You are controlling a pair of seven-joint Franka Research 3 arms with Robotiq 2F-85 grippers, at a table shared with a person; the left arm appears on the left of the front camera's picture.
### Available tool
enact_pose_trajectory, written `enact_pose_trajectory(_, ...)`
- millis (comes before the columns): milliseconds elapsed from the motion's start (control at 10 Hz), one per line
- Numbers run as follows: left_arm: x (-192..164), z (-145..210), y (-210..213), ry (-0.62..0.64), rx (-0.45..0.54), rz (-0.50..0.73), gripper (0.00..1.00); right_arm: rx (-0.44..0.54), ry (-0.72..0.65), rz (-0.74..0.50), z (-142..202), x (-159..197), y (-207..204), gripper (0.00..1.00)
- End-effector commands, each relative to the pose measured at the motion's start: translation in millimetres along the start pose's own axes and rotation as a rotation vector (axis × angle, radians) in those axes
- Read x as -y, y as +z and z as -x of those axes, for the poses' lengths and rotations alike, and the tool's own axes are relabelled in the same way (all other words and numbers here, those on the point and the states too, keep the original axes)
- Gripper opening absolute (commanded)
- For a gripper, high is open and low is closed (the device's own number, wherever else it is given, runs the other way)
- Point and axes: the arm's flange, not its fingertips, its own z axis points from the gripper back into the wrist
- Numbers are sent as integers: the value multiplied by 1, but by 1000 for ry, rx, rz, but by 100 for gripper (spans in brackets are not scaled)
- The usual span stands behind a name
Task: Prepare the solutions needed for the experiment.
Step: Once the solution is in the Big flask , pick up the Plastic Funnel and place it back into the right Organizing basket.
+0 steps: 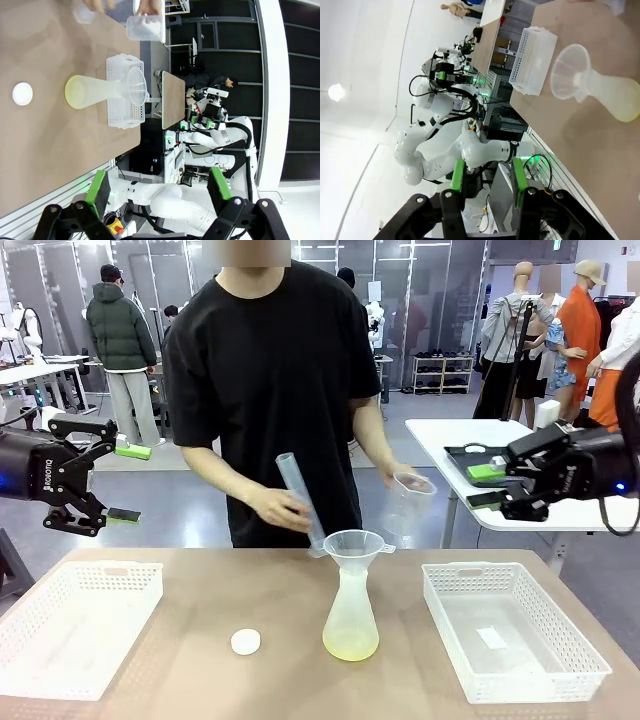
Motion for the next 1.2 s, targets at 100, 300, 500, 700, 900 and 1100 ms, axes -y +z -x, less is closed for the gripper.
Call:
enact_pose_trajectory(100, 2, 1, -3, 13, -1, 27, 100, -91, 212, 71, -21, -27, -44, 47)
enact_pose_trajectory(300, 2, 1, -3, 13, -1, 27, 100, -90, 340, 162, -29, -39, -71, 47)
enact_pose_trajectory(500, 2, 1, -3, 13, -1, 27, 100, -130, 443, 251, -38, -44, -93, 47)
enact_pose_trajectory(700, 2, 1, -3, 13, -1, 27, 100, -150, 515, 323, -46, -40, -106, 47)
enact_pose_trajectory(900, 2, 1, -3, 13, -1, 27, 100, -176, 610, 404, -52, -36, -115, 47)
enact_pose_trajectory(1100, 2, 1, -3, 13, -1, 27, 100, -215, 717, 488, -55, -32, -119, 47)
